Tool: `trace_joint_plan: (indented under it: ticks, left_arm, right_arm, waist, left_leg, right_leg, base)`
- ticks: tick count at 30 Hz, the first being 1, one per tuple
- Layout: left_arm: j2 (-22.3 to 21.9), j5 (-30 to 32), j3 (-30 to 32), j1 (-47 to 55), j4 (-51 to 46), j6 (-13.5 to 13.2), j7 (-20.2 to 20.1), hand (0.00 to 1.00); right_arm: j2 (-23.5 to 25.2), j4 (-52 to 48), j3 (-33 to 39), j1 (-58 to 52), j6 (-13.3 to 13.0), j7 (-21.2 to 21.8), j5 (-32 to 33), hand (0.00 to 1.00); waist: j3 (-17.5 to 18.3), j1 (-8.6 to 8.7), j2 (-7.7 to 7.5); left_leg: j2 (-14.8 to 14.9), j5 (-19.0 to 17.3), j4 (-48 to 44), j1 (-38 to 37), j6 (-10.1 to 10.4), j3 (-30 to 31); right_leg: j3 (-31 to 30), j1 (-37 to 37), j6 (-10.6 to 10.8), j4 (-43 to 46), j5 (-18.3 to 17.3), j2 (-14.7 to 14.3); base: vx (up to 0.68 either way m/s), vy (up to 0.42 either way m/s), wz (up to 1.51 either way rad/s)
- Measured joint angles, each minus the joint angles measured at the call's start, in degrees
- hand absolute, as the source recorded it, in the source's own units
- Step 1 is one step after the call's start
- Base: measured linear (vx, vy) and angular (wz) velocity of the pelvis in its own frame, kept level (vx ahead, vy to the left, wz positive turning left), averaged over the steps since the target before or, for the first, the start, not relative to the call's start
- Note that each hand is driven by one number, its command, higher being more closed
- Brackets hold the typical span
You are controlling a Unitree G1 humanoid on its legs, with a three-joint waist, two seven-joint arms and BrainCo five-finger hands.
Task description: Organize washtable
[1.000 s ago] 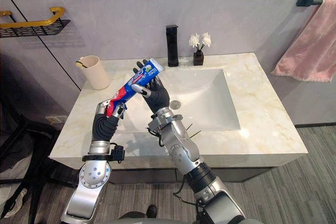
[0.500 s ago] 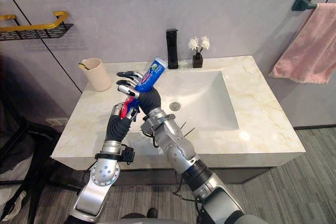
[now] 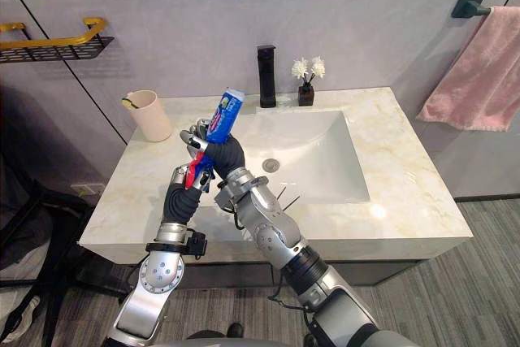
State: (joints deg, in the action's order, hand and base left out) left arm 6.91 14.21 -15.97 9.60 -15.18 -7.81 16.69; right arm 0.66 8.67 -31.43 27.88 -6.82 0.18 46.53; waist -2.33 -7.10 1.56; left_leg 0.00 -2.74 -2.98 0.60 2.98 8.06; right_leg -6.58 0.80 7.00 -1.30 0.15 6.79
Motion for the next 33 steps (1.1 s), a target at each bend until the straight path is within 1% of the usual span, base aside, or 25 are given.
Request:
trace_joint_plan:
  ticks: [3,8,10,12,14,15,17,19,20,21,22,23,24,26,27,29,30,31,32,33]
  left_arm:
    - [-0.01,0.05,0.89,0.99,-0.45,0.09,0.13,0.0]
    - [-0.14,1.66,4.01,3.8,-5.92,0.08,0.16,0.0]
    - [-1.0,1.8,7.03,5.41,-8.23,-0.03,0.8,0.0]
    - [-2.07,1.81,13.36,7.83,-10.39,-0.13,2.5,0.0]
    - [-2.27,1.75,16.95,9.72,-11.43,-0.19,3.66,0.0]
    - [-2.42,1.7,18.91,10.95,-11.92,-0.29,4.17,0.0]
    - [-3.34,1.52,20.69,12.41,-12.15,-0.44,4.7,0.0]
    - [-5.57,-0.44,23.36,13.9,-12.03,-0.84,4.72,0.0]
    - [-6.95,-2.37,25.8,14.76,-11.42,-1.51,4.77,0.0]
    - [-7.46,-3.4,27.04,15.27,-10.89,-1.61,4.84,0.0]
    - [-8.48,-5.68,29.82,15.84,-8.94,-2.08,4.88,0.0]
    - [-9.6,-8.59,32.54,15.99,-6.04,-2.23,4.78,0.0]
    - [-10.26,-10.49,33.87,16.08,-4.37,-2.23,4.65,0.0]
    - [-12.43,-16.01,38.89,16.66,4.34,-2.39,4.5,0.0]
    - [-12.58,-17.49,40.0,16.89,6.58,-2.3,4.13,0.0]
    - [-13.03,-22.13,42.67,17.58,14.01,-1.45,1.94,0.0]
    - [-13.26,-22.82,43.47,18.08,18.1,-1.24,0.59,0.0]
    - [-13.4,-23.04,43.72,18.12,20.4,-1.21,-0.1,0.0]
    - [-13.54,-23.48,43.78,18.4,26.1,-0.46,-2.03,0.0]
    - [-13.6,-23.54,43.72,18.49,29.14,0.08,-3.17,0.0]
  right_arm:
    - [0.17,-0.04,0.4,0.0,0.0,0.02,-0.74,1.0]
    - [1.22,-1.63,3.73,-0.01,-0.01,0.13,-2.13,1.0]
    - [1.55,-1.9,6.19,-0.04,-0.09,0.02,-2.14,1.0]
    - [0.98,-1.99,11.32,-0.18,-0.79,-0.2,-2.14,1.0]
    - [0.45,-3.07,14.46,-1.05,-1.73,-0.72,-2.14,1.0]
    - [0.11,-4.15,16.27,-1.64,-2.15,-1.19,-2.14,1.0]
    - [-0.75,-6.07,17.92,-2.92,-2.8,-1.29,-2.18,1.0]
    - [-1.2,-7.58,18.74,-4.33,-3.13,-1.33,-2.35,1.0]
    - [-1.18,-8.71,19.61,-5.57,-3.35,-1.36,-2.87,1.0]
    - [-1.19,-9.3,19.94,-6.3,-3.4,-1.38,-3.27,1.0]
    - [-1.19,-10.63,20.6,-7.83,-3.44,-1.4,-4.05,1.0]
    - [-1.2,-12.37,21.64,-9.69,-3.43,-1.4,-4.5,1.0]
    - [-1.16,-13.27,22.27,-10.65,-3.44,-1.4,-4.64,1.0]
    - [-1.04,-16.74,24.85,-13.88,-3.44,-1.42,-6.66,1.0]
    - [-1.0,-17.41,25.34,-14.51,-3.46,-1.42,-6.86,1.0]
    - [-0.78,-19.77,27.87,-16.59,-3.56,-1.49,-8.7,1.0]
    - [-0.43,-20.8,29.41,-17.3,-3.61,-1.55,-9.4,1.0]
    - [-0.2,-21.02,29.95,-17.35,-3.75,-1.57,-9.85,1.0]
    - [0.53,-21.26,31.04,-17.34,-4.09,-1.64,-11.31,1.0]
    - [0.87,-21.26,31.25,-17.35,-4.13,-1.91,-11.59,1.0]
  waist:
    - [0.02,-0.07,0.01]
    - [0.01,-0.06,0.02]
    - [0.0,-0.06,0.03]
    - [-0.01,-0.14,0.04]
    - [-0.01,-0.26,0.04]
    - [-0.01,-0.68,0.05]
    - [-0.03,-1.42,0.08]
    - [-0.02,-1.61,0.07]
    - [-0.03,-1.66,0.07]
    - [-0.02,-1.77,0.07]
    - [-0.02,-2.28,0.05]
    - [-0.02,-3.18,0.06]
    - [-0.01,-3.35,0.05]
    - [0.01,-3.58,0.0]
    - [0.03,-3.73,-0.07]
    - [0.26,-4.45,-0.41]
    - [0.48,-4.85,-0.73]
    - [0.55,-4.88,-0.83]
    - [0.73,-4.94,-1.09]
    - [0.96,-5.06,-1.31]
  left_leg:
    - [-0.04,-0.06,-0.03,0.0,0.08,0.21]
    - [-0.07,-0.1,-0.05,0.0,0.14,0.51]
    - [-0.11,-0.1,-0.07,0.0,0.13,0.64]
    - [-0.2,-0.13,-0.19,0.0,0.18,1.08]
    - [-0.29,-0.2,-0.27,0.0,0.28,1.7]
    - [-0.28,-0.2,-0.25,0.0,0.29,1.82]
    - [-0.27,-0.2,-0.2,0.01,0.29,1.97]
    - [-0.28,-0.2,-0.16,0.01,0.3,2.37]
    - [-0.28,-0.19,-0.16,0.01,0.29,2.72]
    - [-0.28,-0.18,-0.18,0.01,0.27,2.94]
    - [-0.23,-0.1,-0.2,0.01,0.13,3.12]
    - [-0.18,-0.11,-0.23,0.02,0.13,3.12]
    - [-0.18,-0.12,-0.26,0.07,0.12,3.26]
    - [-0.42,-0.34,-1.04,0.7,0.09,4.41]
    - [-0.42,-0.45,-1.2,0.69,0.12,4.52]
    - [-0.44,-0.83,-1.77,0.67,0.23,5.28]
    - [-0.42,-0.87,-1.77,0.69,0.28,5.79]
    - [-0.42,-0.89,-1.77,0.7,0.3,5.98]
    - [-0.42,-0.94,-1.81,0.71,0.39,6.36]
    - [-0.42,-1.0,-1.82,0.77,0.47,6.65]
  right_leg:
    - [0.08,0.03,0.0,0.02,0.0,0.0]
    - [0.24,0.12,0.0,-0.01,-0.02,0.0]
    - [0.28,0.17,-0.01,-0.02,-0.02,0.01]
    - [0.7,0.52,-0.05,-0.15,-0.08,0.09]
    - [1.45,1.07,-0.14,-0.49,-0.14,0.18]
    - [1.59,1.08,-0.23,-0.52,-0.22,0.18]
    - [1.79,1.3,-0.52,-0.79,-0.4,0.18]
    - [2.3,1.55,-0.48,-0.88,-0.42,0.18]
    - [2.74,1.8,-0.46,-0.97,-0.52,0.18]
    - [3.03,1.93,-0.45,-0.99,-0.62,0.18]
    - [3.27,2.02,-0.43,-0.98,-0.74,0.16]
    - [3.35,2.05,-0.43,-1.05,-0.8,0.14]
    - [3.52,2.13,-0.43,-1.1,-0.84,0.14]
    - [5.05,2.56,-0.31,-1.09,-1.28,0.3]
    - [5.3,2.75,-0.2,-1.1,-1.45,0.3]
    - [6.52,3.3,-0.28,-0.92,-2.22,0.27]
    - [7.02,3.48,-0.49,-0.91,-2.56,0.21]
    - [7.46,3.62,-0.62,-0.9,-2.77,0.21]
    - [8.39,3.94,-0.82,-0.89,-3.18,0.21]
    - [8.74,4.0,-0.76,-0.88,-3.36,0.2]
  base:
    - [0.0,0.0,0.0]
    - [0.0,0.0,0.0]
    - [0.0,0.0,0.02]
    - [0.0,0.0,0.09]
    - [0.01,-0.001,0.15]
    - [0.01,-0.002,0.11]
    - [0.02,-0.003,0.06]
    - [0.02,-0.005,0.12]
    - [0.02,-0.007,0.13]
    - [0.03,-0.01,0.15]
    - [0.04,-0.011,0.08]
    - [0.04,-0.01,0.06]
    - [0.04,-0.008,0.11]
    - [0.03,-0.006,0.26]
    - [0.02,-0.005,0.23]
    - [0.03,-0.021,0.22]
    - [0.03,-0.023,0.23]
    - [0.03,-0.026,0.25]
    - [0.03,-0.023,0.21]
    - [0.03,-0.027,0.21]
